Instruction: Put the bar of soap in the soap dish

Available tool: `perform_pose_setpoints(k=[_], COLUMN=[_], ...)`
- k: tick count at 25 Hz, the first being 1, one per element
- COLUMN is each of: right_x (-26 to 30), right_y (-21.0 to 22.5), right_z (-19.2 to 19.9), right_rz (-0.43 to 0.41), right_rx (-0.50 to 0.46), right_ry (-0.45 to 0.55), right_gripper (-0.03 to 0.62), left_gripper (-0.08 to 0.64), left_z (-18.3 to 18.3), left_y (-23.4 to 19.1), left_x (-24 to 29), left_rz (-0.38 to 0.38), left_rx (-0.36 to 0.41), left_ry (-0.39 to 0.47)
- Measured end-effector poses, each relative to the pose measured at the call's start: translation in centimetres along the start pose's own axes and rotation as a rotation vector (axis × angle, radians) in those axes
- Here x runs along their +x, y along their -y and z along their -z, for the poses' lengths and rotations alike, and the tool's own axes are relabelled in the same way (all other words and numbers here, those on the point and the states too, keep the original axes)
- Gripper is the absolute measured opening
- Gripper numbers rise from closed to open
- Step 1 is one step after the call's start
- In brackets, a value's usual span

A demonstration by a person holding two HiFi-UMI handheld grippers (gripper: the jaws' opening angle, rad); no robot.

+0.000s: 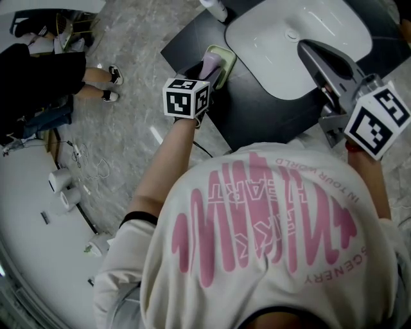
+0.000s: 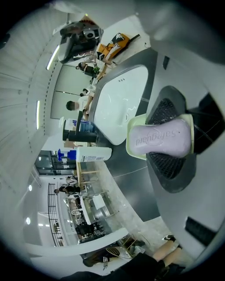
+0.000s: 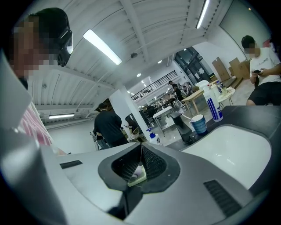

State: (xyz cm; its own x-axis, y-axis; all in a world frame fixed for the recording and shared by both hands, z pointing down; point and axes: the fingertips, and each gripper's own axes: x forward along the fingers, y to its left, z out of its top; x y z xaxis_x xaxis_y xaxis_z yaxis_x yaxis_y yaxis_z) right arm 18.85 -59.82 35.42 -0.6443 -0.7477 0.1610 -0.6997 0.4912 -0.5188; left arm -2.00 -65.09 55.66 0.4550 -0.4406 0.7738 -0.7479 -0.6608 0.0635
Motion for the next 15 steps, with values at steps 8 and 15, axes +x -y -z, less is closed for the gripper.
perform_pose_setpoints(k=[8,15], right_x=[-0.29,-0.37], right_y=[0.27,-0.13], right_z=[0.47,0.41], right_rz=[0.006,0.013], right_rx=[0.009,0.002], right_ry=[-0.013,-0.017], right_gripper=[0.017,0.017], left_gripper=[0.209,0.209], left_z=[-0.52,-0.58], left_y=[0.12,0.16], left_x=[0.47,0.38], left_rz=[-0.002,-0.024], left_rx=[0.011,0.015], left_ry=[0.018,0.035])
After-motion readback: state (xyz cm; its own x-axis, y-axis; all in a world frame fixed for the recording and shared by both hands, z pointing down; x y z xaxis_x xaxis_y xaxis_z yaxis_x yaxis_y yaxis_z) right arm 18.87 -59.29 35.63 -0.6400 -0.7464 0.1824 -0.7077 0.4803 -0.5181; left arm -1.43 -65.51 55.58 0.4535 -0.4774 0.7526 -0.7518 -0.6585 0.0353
